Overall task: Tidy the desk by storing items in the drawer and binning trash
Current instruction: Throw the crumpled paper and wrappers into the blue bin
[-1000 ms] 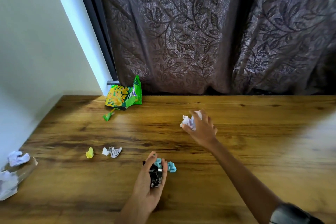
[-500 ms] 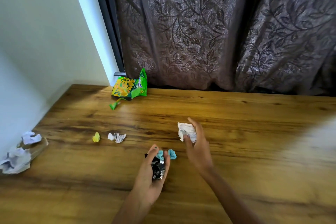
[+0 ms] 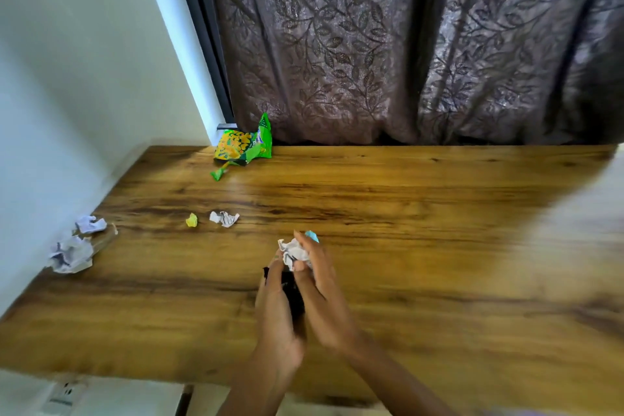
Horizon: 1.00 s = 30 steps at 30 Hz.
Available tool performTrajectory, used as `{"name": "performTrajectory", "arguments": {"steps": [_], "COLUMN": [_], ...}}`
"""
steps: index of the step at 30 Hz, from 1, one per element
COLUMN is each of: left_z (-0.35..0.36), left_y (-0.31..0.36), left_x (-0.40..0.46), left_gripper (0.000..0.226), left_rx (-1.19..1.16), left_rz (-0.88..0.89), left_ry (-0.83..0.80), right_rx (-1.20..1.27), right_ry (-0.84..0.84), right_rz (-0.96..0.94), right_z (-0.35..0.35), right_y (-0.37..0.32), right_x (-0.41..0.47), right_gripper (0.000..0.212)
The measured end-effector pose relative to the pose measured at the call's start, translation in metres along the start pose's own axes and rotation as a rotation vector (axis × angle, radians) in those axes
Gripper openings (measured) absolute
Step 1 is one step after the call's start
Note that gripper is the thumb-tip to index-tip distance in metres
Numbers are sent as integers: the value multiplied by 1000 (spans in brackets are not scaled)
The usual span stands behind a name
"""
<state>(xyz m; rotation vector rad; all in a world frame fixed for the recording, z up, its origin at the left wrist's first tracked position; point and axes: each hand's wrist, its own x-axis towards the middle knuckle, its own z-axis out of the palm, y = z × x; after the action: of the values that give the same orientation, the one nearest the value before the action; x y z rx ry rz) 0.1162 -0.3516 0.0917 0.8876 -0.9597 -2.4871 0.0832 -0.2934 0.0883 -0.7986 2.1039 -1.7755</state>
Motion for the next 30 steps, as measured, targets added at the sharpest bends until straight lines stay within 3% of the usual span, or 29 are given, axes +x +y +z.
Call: {"name": "performTrajectory", "arguments": {"steps": [2,9,20,23,27,30], "left_z": [5,25,29,34,59,83], "left_y": [-12,-65,-170,-199,-255,-292], "left_x": [-22,-107,-242,-252,-271,-284], "left_gripper": [42,66,56,79,52,56], "left_rx": [-27,-181,-163,-149,5,125], "left_rz": [32,64,-55,-131,-222,-271], "left_ry": [-52,-76,-47,-141,-69,-38], "right_rx": [32,153,353,371,416,450], "right_ry": [25,122,254,302,381,438], "right_rz": [20,73,190,234,341,428], "right_z": [-8,-43,-100,-121,-167,-204], "right_y": [-1,-15,1,4,25,46], "right_x": [-20,-115,-278,-303,-337,-354], "right_gripper": [58,42,52,61,71,66]}}
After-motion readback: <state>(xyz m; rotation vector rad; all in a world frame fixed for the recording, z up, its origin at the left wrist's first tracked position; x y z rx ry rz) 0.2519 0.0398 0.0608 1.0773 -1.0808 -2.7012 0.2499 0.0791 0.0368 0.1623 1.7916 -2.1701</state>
